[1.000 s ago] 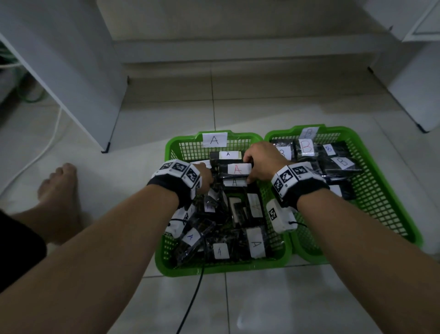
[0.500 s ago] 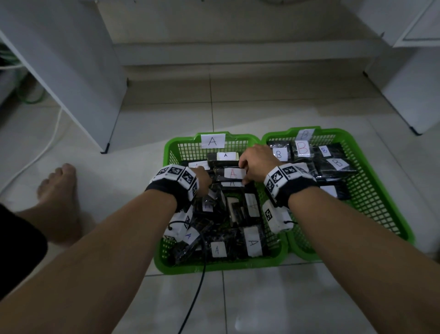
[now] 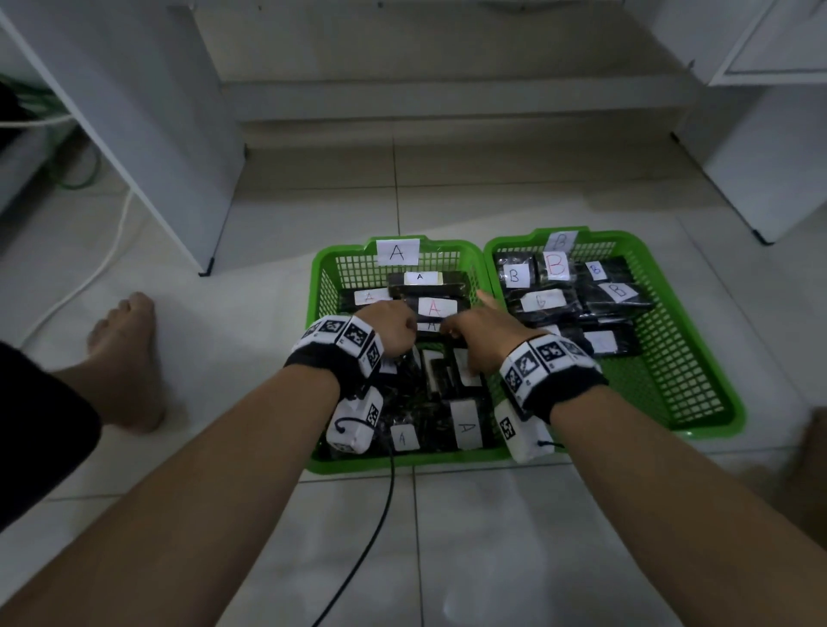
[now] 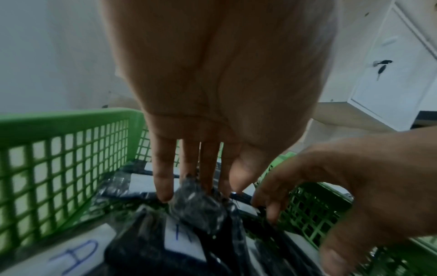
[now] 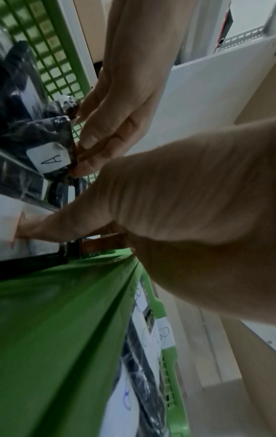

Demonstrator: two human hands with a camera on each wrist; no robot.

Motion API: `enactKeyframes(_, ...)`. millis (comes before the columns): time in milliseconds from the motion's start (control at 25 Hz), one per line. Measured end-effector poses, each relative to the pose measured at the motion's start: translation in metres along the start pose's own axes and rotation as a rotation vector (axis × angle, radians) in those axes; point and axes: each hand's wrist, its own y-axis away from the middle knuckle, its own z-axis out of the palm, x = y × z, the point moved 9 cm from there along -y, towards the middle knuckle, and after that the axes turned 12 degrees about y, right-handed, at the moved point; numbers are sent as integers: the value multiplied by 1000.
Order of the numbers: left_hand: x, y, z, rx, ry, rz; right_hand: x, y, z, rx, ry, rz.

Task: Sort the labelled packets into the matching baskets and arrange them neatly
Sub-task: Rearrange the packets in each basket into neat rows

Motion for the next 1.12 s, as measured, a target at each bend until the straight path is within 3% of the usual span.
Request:
enactKeyframes(120, -2, 5, -1, -3, 90, -2, 5, -1, -10, 64, -49, 27)
enactKeyframes(320, -9, 9, -5, 3, 211, -45, 9, 6, -29, -39, -244, -23)
enactKeyframes(440, -7, 7, -22, 148, 408, -30, 30, 13, -58, 158, -640, 46)
enactKeyframes(520, -7, 6, -30, 168, 658, -24, 43, 20, -66, 317, -997, 128)
enactKeyframes(640, -9, 6, -42, 173, 808, 35, 44, 20, -49, 375, -1292, 224)
enactKeyframes(720, -23, 5, -54, 275, 747, 72, 35, 15, -41, 344, -1253, 210)
enactKeyframes(840, -38, 8, -72, 405, 708, 91, 26, 8, -49, 412, -1028, 133)
enactKeyframes(1000, -39, 7, -82, 348, 696, 111, 28, 1, -59, 491, -1017, 159)
enactKeyframes(1120, -27, 7, -88, 349, 393, 204, 29, -2, -57, 442, -1055, 159)
